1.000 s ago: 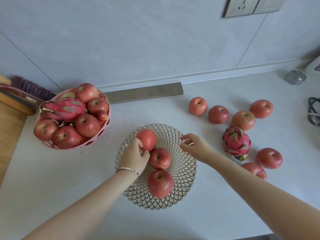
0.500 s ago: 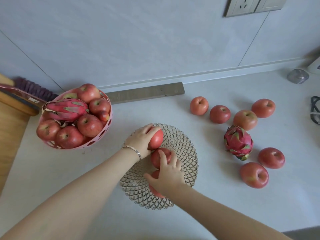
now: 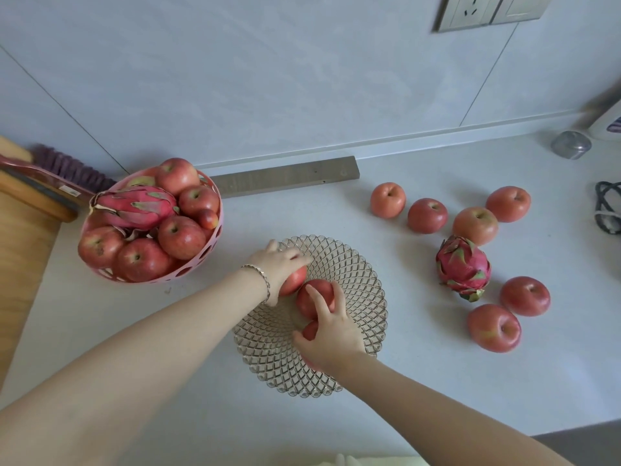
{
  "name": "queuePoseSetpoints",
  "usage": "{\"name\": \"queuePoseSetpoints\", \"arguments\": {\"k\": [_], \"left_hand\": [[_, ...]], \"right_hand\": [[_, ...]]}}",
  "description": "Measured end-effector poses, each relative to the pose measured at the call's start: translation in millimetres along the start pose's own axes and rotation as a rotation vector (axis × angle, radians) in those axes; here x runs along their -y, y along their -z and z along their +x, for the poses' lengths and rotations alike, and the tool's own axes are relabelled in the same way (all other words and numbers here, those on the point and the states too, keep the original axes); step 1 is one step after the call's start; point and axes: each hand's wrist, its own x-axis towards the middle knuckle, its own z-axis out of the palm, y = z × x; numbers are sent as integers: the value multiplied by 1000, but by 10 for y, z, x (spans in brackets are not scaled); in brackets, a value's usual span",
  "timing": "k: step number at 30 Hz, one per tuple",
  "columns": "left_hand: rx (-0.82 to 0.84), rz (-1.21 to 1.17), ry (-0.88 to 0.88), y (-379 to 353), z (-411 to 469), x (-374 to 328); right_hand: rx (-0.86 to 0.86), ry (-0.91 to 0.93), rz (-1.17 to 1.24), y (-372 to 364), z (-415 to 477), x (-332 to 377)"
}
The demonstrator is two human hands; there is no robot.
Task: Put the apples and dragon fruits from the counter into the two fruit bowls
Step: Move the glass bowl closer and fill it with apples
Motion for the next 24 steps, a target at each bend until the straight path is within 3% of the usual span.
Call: {"name": "queuePoseSetpoints", "arguments": {"k": [2,6,11,17,24], "left_hand": [[-60,140,-112,-11,-5,16],[-129,167,-190,-37,5,63],[-14,133,-28,-22,54,-3],[-137,202,-111,40,154,-18],[-61,26,-71,-28,141,-27]], "right_hand": [[5,1,-4,4,1,4],[2,-8,2,1,1,16],[5,-9,11,-6,9,10],[11,-8,-3,-2,15,9],[25,-2,9,6,23,-2]]}}
